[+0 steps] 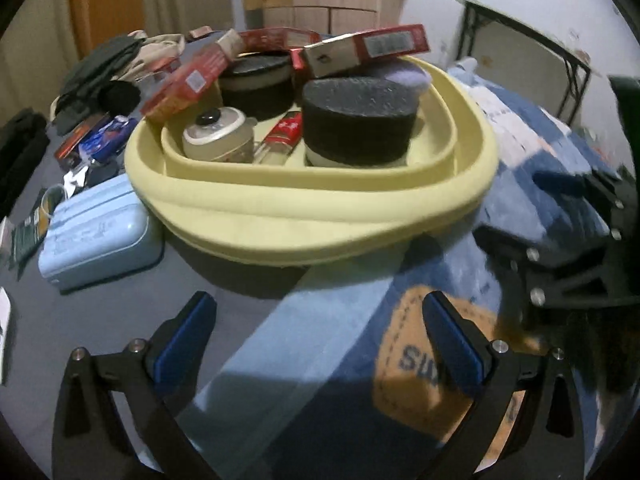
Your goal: Organize rigid objects
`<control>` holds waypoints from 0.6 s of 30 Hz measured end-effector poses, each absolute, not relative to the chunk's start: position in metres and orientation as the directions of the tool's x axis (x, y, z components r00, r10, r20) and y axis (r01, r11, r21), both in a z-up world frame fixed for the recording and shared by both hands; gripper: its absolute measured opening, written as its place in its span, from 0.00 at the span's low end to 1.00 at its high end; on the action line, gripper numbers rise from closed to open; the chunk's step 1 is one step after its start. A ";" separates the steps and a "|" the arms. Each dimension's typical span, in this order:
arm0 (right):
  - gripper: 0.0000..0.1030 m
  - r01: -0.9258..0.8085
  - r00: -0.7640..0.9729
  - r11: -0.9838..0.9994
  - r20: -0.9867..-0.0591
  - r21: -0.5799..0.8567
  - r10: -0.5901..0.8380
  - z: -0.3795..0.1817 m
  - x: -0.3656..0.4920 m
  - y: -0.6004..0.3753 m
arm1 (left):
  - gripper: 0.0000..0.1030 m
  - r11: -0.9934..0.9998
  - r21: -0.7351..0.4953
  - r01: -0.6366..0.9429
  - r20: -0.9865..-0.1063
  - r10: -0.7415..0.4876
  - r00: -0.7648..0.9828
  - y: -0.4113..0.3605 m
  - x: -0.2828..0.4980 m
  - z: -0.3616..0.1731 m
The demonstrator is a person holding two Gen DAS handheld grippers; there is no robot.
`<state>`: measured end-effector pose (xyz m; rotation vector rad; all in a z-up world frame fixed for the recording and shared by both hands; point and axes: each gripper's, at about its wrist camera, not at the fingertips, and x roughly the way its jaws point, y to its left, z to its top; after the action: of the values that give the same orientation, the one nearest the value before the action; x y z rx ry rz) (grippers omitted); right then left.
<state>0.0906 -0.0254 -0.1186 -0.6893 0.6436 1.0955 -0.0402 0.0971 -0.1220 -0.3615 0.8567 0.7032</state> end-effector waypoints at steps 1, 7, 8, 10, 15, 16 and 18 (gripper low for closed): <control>1.00 -0.936 0.329 0.298 -0.757 -0.185 0.564 -0.118 0.089 -0.023 | 1.00 0.717 -0.019 -0.696 -0.785 0.421 0.454 0.098 -0.039 -0.123; 1.00 -0.937 0.327 0.297 -0.762 -0.184 0.559 -0.119 0.094 -0.019 | 1.00 0.704 -0.029 -0.709 -0.781 0.427 0.456 0.104 -0.033 -0.124; 1.00 -0.936 0.328 0.299 -0.762 -0.184 0.559 -0.118 0.094 -0.020 | 1.00 0.704 -0.021 -0.709 -0.781 0.431 0.451 0.103 -0.032 -0.124; 1.00 -0.938 0.321 0.297 -0.764 -0.177 0.560 -0.120 0.096 -0.018 | 1.00 0.704 -0.020 -0.710 -0.782 0.431 0.450 0.103 -0.032 -0.124; 1.00 -0.937 0.326 0.297 -0.763 -0.183 0.558 -0.120 0.095 -0.020 | 1.00 0.705 -0.024 -0.709 -0.784 0.427 0.451 0.104 -0.033 -0.124; 1.00 -0.937 0.327 0.297 -0.763 -0.185 0.558 -0.120 0.095 -0.020 | 1.00 0.705 -0.027 -0.709 -0.783 0.425 0.453 0.104 -0.034 -0.125; 1.00 -0.937 0.326 0.297 -0.763 -0.184 0.558 -0.119 0.095 -0.020 | 1.00 0.705 -0.025 -0.709 -0.784 0.427 0.452 0.104 -0.033 -0.124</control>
<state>0.0954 -0.0202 -0.1194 -0.6999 0.6473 1.0914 -0.0328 0.1035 -0.1244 -0.3760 0.8427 0.7222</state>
